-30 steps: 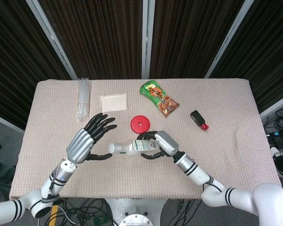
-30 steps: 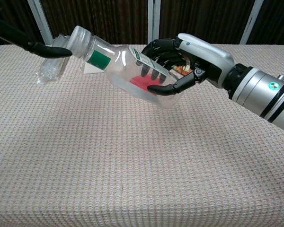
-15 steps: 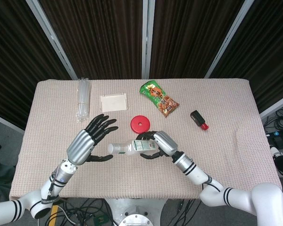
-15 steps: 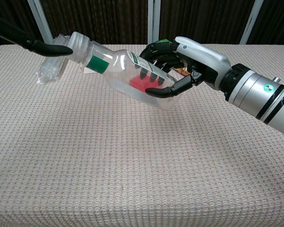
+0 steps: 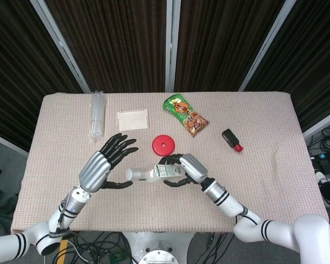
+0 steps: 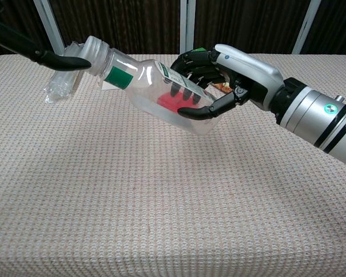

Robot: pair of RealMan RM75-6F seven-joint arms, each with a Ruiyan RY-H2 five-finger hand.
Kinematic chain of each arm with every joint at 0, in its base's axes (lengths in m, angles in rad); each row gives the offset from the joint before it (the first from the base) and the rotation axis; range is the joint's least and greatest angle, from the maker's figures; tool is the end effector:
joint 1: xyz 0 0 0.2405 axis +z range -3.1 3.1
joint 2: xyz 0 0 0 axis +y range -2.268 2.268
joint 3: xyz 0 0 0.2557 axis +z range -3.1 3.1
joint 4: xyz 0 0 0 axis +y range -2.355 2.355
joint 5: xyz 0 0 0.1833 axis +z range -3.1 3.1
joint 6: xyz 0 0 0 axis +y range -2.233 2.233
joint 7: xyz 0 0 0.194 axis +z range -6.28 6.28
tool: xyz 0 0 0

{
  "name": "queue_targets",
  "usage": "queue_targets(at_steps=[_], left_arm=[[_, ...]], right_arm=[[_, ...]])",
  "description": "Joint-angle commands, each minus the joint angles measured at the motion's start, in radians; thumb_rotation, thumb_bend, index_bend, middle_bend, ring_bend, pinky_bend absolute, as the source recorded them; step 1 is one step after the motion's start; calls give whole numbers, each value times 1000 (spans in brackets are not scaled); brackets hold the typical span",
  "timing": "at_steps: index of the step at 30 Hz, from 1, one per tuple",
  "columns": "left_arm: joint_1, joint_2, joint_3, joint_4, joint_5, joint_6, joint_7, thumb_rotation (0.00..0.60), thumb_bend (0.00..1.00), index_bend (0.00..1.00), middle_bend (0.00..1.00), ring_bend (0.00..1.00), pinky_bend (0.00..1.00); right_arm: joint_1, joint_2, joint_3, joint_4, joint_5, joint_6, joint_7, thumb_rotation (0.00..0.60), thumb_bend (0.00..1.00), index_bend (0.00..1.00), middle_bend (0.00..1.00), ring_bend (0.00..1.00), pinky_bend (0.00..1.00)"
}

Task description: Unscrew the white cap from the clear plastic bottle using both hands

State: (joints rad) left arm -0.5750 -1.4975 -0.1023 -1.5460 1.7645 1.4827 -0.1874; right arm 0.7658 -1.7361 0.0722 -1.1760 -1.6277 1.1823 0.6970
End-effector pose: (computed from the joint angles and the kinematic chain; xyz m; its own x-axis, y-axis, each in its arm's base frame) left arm -0.0844 0.3040 0.0765 -0.0472 0.0541 0.9974 0.7194 -0.6910 0.0715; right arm -0.0824 -0.3514 -0.0406 -0.1435 -0.5001 0.8540 -0.7681 -0.4879 -0.4147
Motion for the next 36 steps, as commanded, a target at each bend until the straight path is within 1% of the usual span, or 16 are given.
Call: queue_targets(at_steps=[1, 6, 10, 11, 14, 16, 31, 36], left_arm=[[-1, 1, -1, -1, 1, 0, 4, 600, 0, 163, 88, 0, 0], [-2, 1, 0, -4, 1, -1, 4, 600, 0, 163, 88, 0, 0], [7, 7, 12, -2, 8, 7, 2, 600, 0, 170, 88, 0, 0], [9, 10, 17, -2, 11, 9, -5, 600, 0, 186, 88, 0, 0], [16, 22, 33, 0, 13, 9, -33, 600, 0, 302, 88, 0, 0], [16, 24, 34, 3, 4, -2, -34, 600, 1, 332, 88, 0, 0], [5, 20, 28, -1, -4, -22, -36, 600, 203, 374, 88, 0, 0], [2, 22, 28, -4, -7, -33, -31, 600, 231, 377, 88, 0, 0]], right_arm=[[0, 0, 0, 1, 1, -1, 0, 600, 411, 579, 540, 419, 491], [2, 0, 4, 4, 4, -2, 1, 600, 411, 580, 540, 419, 491], [-2, 5, 5, 5, 8, 1, 3, 600, 412, 579, 540, 419, 492], [-4, 7, 5, 5, 8, 2, 4, 600, 412, 579, 540, 419, 492], [-8, 10, 4, 3, 10, 5, 11, 600, 412, 579, 540, 419, 492], [-8, 9, 2, 3, 7, 6, 16, 600, 412, 579, 540, 419, 492], [-7, 5, 1, 4, 1, 13, 28, 600, 412, 579, 542, 427, 499], [-6, 5, 2, 2, 0, 13, 32, 600, 412, 579, 543, 427, 501]])
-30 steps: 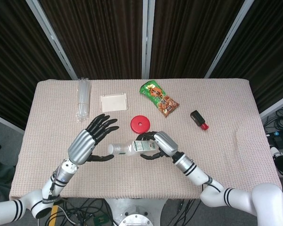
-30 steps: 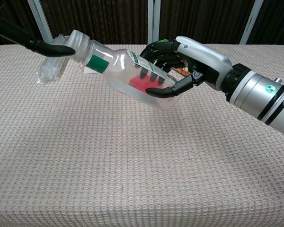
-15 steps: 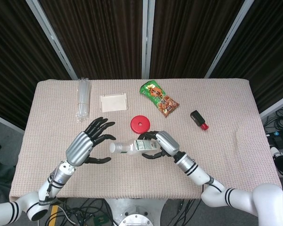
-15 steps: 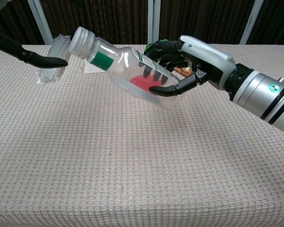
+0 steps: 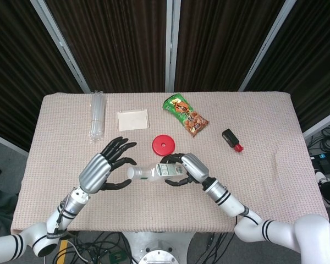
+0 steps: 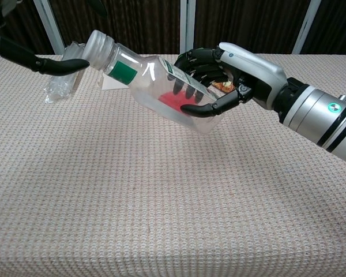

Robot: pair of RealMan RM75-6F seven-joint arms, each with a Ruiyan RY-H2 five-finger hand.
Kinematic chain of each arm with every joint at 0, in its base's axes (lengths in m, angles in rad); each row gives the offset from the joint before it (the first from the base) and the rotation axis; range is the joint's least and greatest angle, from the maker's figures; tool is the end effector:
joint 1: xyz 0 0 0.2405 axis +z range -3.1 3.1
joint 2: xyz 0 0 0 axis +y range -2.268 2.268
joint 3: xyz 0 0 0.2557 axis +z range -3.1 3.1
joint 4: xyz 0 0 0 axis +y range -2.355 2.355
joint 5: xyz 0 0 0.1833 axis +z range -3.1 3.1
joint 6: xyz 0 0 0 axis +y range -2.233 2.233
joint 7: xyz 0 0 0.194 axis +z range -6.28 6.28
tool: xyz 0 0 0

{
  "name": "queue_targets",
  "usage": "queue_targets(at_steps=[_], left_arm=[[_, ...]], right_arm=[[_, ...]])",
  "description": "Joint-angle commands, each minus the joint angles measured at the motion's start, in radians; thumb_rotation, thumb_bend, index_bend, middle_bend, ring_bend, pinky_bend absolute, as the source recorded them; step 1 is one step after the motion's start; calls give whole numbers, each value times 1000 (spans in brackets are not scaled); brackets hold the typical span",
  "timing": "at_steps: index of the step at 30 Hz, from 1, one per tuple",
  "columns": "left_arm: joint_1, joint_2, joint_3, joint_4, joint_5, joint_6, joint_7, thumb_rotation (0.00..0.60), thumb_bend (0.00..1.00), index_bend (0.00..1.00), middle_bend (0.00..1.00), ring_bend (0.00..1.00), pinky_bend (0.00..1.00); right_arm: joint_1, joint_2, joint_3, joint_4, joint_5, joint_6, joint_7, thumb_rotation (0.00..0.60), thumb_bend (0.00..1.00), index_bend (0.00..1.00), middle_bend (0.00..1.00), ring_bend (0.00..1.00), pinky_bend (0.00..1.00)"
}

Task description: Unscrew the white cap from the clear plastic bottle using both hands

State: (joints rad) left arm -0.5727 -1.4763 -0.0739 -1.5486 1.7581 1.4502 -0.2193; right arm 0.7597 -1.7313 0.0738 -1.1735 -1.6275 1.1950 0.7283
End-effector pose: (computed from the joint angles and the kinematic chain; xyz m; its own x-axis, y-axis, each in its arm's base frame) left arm -0.0925 0.3024 0.0697 -0.0193 0.1120 0.9935 0.7326 -0.6746 0.0903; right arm -0.0848 -0.3527 -0.0364 -0.1733 -0.5020 0.8474 -0.7630 -0.4756 -0.4378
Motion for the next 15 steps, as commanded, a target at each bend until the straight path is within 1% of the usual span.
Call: queue_targets(at_steps=[1, 15], left_arm=[[-1, 1, 0, -2, 0, -2, 1, 600, 234, 377, 88, 0, 0], [0, 7, 9, -6, 1, -12, 3, 600, 265, 389, 88, 0, 0]], right_arm=[[0, 0, 1, -1, 0, 1, 1, 600, 412, 579, 543, 427, 501], [1, -2, 1, 6, 0, 2, 10, 600, 412, 580, 543, 427, 505]])
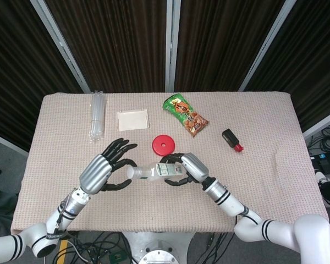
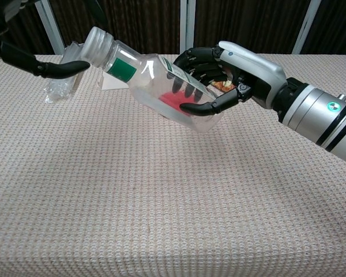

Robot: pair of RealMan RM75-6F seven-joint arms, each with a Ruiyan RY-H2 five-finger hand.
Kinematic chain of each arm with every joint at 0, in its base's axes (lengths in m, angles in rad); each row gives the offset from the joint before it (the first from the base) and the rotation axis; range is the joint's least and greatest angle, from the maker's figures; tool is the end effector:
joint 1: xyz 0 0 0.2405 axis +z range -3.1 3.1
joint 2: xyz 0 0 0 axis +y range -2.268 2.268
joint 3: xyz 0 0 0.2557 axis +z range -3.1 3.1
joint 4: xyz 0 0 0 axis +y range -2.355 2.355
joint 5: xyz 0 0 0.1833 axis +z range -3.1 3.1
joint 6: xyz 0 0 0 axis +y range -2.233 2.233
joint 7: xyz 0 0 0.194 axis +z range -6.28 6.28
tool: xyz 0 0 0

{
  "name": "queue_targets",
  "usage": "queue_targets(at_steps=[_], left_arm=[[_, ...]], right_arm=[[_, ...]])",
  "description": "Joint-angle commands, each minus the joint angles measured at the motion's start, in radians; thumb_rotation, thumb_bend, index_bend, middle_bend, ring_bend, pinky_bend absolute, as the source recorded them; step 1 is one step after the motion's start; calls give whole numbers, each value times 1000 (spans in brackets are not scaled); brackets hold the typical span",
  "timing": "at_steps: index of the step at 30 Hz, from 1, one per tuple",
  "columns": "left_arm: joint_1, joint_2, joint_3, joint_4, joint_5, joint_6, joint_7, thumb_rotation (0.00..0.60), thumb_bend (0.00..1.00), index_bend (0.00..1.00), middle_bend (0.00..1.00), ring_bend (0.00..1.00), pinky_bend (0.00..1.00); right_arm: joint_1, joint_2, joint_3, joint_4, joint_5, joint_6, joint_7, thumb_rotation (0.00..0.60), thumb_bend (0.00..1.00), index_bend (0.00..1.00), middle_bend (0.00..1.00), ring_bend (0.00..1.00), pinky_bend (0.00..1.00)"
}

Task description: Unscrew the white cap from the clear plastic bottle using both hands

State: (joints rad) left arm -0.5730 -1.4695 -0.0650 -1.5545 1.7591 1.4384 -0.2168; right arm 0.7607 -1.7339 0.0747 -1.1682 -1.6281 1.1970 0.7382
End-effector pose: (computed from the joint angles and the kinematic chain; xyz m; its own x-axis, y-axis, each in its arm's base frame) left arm -0.0937 0.3010 0.0673 -0.0039 0.1257 0.9921 0.7343 -0.6730 0.0882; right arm -0.0846 -0.3533 -0.0364 -0.1799 -0.5038 0.8449 -0.7606 -0.4735 -0.4443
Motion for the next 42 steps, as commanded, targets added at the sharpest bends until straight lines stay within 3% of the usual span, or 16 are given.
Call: queue_targets(at_steps=[1, 14, 28, 35, 42], left_arm=[[0, 1, 0, 0, 1, -1, 1, 600, 271, 389, 88, 0, 0], [-4, -3, -1, -1, -1, -7, 3, 600, 350, 450, 106, 0, 0], [8, -7, -2, 13, -9, 10, -11, 600, 351, 469, 143, 0, 0], [31, 22, 2, 45, -45, 6, 5, 600, 352, 468, 144, 0, 0], [56, 80, 55, 121, -157, -160, 246, 600, 352, 457, 144, 0, 0]], right_arm=[[0, 0, 0, 1, 1, 0, 0, 600, 412, 579, 543, 428, 505], [0, -2, -3, 7, 0, -2, 4, 600, 414, 580, 543, 428, 505], [-7, 4, -3, 14, 3, 4, -6, 600, 417, 580, 543, 427, 506], [-16, 52, -13, 6, 1, -2, -60, 600, 418, 579, 543, 428, 506], [-38, 138, -26, -18, 15, -21, -216, 600, 418, 580, 535, 427, 506]])
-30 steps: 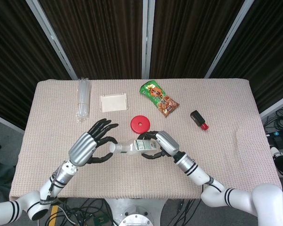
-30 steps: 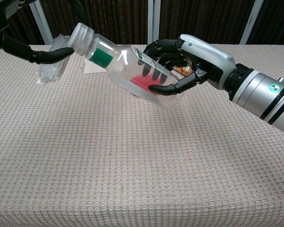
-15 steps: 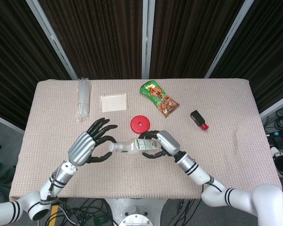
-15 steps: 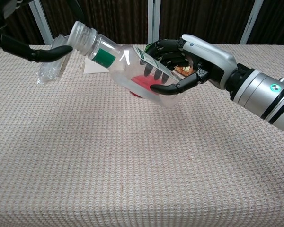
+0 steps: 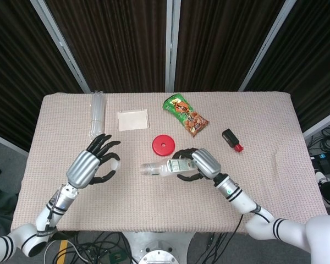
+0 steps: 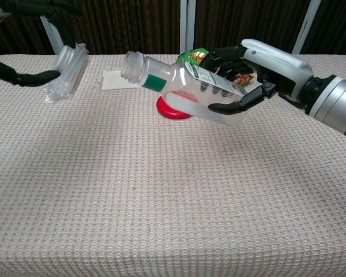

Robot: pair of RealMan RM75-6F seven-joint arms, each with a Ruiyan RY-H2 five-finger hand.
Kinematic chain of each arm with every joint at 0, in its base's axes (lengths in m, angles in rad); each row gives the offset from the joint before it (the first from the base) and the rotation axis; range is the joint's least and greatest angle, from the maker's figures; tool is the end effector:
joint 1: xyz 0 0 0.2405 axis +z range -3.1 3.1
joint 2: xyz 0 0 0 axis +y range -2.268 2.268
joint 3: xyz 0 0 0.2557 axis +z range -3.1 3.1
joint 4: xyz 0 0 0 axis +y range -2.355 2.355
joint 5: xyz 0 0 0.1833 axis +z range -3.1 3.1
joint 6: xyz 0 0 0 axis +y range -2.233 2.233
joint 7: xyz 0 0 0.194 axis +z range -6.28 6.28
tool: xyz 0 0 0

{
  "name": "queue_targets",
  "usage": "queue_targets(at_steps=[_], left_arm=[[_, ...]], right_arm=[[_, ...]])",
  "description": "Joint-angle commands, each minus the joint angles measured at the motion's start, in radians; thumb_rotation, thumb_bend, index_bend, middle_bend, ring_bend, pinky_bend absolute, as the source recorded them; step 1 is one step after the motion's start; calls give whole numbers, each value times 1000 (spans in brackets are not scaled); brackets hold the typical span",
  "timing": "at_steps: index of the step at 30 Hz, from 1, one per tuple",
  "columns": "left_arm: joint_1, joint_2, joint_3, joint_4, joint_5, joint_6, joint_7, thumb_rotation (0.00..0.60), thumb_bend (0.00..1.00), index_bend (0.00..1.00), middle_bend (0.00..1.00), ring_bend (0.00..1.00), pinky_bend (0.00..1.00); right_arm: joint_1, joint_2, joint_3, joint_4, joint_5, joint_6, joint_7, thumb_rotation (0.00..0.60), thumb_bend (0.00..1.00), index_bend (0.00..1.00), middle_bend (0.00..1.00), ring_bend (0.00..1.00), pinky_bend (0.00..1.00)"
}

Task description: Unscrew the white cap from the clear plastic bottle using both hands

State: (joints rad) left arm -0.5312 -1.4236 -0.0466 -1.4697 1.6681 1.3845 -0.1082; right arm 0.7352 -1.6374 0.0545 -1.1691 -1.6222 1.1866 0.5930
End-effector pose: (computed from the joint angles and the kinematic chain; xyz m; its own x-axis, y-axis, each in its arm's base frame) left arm -0.1467 0.3179 0.0699 0.2080 0.0493 0.9769 0.8117 -0.5660 -0.1443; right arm -0.1167 -0.3649 -0.0112 0.0005 -0.3886 0.9214 -0.8197 -0.5279 -0.2222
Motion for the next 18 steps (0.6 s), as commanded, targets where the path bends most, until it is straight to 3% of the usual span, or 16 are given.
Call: queue_targets(at_steps=[1, 5, 12, 16, 18], left_arm=[[13, 38, 48, 37, -78, -137, 175, 600, 352, 452, 144, 0, 0], [2, 33, 81, 27, -146, -274, 314, 600, 350, 445, 143, 0, 0], [-13, -9, 76, 50, -216, -364, 362, 600, 340, 433, 143, 0, 0], [1, -17, 58, 40, -223, -321, 385, 600, 117, 270, 142, 0, 0], [14, -10, 46, 28, -223, -287, 371, 600, 78, 227, 140, 0, 0]], right_arm=[[-14, 51, -6, -24, 13, -15, -92, 600, 418, 579, 535, 427, 506], [-27, 89, -8, -59, 29, -30, -188, 600, 418, 579, 532, 427, 506], [-37, 115, -8, -106, 62, -70, -303, 600, 418, 579, 522, 427, 506], [-35, 108, -13, -108, 71, -100, -350, 600, 418, 581, 516, 414, 506], [-32, 98, -17, -96, 74, -117, -379, 600, 417, 579, 508, 401, 500]])
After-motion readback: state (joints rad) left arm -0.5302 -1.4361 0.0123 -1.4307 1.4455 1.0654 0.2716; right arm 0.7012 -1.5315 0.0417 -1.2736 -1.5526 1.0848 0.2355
